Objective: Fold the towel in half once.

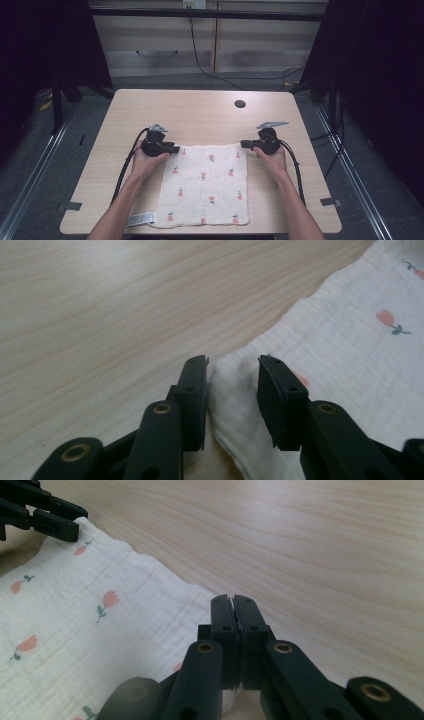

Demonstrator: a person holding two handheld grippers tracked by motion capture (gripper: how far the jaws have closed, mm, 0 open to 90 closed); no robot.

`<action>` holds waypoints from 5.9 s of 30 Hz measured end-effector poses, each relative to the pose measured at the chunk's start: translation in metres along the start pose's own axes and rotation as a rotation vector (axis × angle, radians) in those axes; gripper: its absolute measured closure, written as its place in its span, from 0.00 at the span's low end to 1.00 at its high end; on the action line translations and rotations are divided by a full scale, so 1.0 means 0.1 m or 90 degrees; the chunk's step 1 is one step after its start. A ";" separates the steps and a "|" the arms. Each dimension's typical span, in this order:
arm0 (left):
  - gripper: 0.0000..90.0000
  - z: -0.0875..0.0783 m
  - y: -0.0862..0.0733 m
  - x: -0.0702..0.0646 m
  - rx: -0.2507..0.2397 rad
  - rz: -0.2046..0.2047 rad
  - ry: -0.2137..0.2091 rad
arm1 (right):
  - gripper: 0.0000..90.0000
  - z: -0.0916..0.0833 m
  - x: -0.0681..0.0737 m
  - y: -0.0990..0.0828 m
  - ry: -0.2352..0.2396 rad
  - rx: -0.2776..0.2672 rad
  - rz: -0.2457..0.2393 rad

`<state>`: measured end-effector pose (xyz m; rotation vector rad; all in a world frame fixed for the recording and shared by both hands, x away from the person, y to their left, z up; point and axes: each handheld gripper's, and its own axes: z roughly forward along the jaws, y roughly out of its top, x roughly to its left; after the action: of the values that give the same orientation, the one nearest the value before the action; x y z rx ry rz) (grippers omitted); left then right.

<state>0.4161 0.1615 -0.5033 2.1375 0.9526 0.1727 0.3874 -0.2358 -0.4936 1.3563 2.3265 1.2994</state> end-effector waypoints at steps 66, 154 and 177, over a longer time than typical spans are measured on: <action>0.95 -0.95 0.69 -0.14 -0.178 0.027 -0.072 | 0.99 -0.80 0.30 0.80 0.038 -0.158 -0.072; 0.76 -0.90 -0.74 -0.57 -0.057 0.043 -0.115 | 0.87 -0.76 0.61 -0.66 0.106 -0.044 -0.060; 0.80 -0.73 -0.52 -0.12 -0.060 -0.003 -0.044 | 0.80 -0.20 0.42 -0.22 0.061 -0.007 -0.067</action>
<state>0.3482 0.2183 -0.4872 2.0408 0.8930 0.1381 0.3387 -0.2199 -0.4864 1.1761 2.4121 1.3720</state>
